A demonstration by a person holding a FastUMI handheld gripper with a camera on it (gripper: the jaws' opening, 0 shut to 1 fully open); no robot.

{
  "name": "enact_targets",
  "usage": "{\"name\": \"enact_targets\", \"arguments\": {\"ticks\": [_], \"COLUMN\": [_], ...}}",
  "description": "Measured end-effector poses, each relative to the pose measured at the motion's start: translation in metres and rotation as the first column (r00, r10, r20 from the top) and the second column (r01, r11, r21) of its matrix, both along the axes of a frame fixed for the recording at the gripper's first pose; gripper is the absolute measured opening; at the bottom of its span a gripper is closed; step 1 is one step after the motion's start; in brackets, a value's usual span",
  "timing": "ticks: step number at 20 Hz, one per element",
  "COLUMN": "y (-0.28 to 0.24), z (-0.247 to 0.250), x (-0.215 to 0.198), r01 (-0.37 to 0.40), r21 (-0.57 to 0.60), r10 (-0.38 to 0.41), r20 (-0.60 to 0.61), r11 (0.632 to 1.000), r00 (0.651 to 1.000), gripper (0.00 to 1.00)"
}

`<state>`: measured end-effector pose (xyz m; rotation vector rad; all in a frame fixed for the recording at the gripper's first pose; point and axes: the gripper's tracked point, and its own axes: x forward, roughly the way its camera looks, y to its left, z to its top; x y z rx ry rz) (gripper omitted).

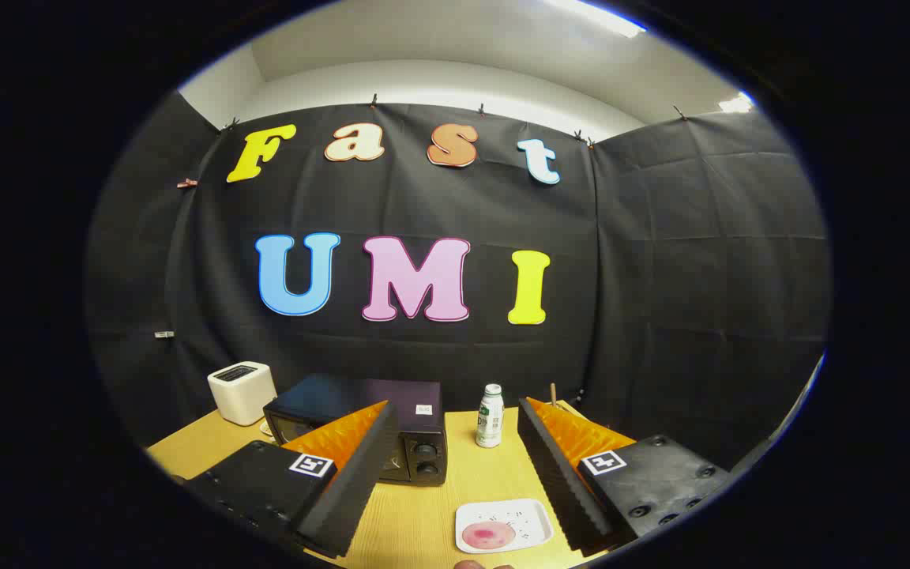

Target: Open the toaster oven, put the food inside, and close the toaster oven door.

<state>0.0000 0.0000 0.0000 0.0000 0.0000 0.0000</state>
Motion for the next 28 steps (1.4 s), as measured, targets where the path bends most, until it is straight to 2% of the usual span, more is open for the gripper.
{"name": "enact_targets", "arguments": {"ticks": [8, 19, 28], "y": [0.007, -0.001, 0.015], "z": [-0.004, -0.014, -0.021], "x": [-0.003, 0.002, 0.016], "r01": [-0.019, 0.009, -0.007], "r21": [0.012, 0.014, 0.007], "r10": [0.019, -0.008, 0.007], "r20": [-0.015, -0.038, -0.058], "r11": [1.0, 1.0, 1.0], "r00": [1.0, 0.999, 0.998], "gripper": [0.98, 0.98, 0.98]}}
